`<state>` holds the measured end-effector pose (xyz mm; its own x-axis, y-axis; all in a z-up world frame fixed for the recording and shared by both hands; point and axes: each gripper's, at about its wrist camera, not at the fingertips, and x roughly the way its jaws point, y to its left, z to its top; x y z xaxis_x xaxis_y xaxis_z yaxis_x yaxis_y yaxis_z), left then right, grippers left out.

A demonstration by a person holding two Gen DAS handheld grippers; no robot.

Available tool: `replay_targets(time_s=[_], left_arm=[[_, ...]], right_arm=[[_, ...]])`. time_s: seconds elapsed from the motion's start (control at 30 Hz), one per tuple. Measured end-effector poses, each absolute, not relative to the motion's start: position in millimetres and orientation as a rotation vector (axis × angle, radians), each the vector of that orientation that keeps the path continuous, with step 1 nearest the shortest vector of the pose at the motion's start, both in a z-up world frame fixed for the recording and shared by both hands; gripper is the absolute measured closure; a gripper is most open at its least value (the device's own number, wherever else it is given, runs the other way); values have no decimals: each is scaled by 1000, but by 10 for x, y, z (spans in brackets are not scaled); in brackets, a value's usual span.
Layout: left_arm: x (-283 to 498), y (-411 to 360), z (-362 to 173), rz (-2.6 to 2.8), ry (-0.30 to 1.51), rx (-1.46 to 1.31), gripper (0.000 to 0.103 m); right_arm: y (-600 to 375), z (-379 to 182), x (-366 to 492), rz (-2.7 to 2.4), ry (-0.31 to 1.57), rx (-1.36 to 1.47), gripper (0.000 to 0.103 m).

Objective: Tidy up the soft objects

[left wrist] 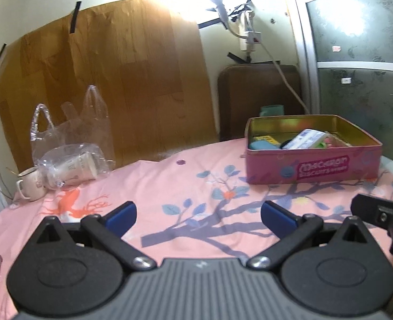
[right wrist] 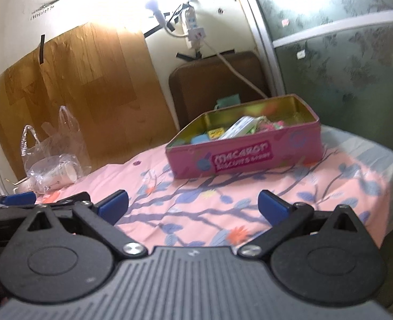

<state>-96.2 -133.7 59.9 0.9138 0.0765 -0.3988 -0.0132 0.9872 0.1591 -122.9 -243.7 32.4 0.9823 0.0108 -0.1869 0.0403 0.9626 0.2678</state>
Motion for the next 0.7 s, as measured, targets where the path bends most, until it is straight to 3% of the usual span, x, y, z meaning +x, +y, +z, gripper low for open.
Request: replay_targets(time_s=[0.7], left_arm=[[-1142, -1556, 660, 17, 428, 189, 0]], right_arm=[[-2471, 365, -1449, -84, 81, 261, 0]])
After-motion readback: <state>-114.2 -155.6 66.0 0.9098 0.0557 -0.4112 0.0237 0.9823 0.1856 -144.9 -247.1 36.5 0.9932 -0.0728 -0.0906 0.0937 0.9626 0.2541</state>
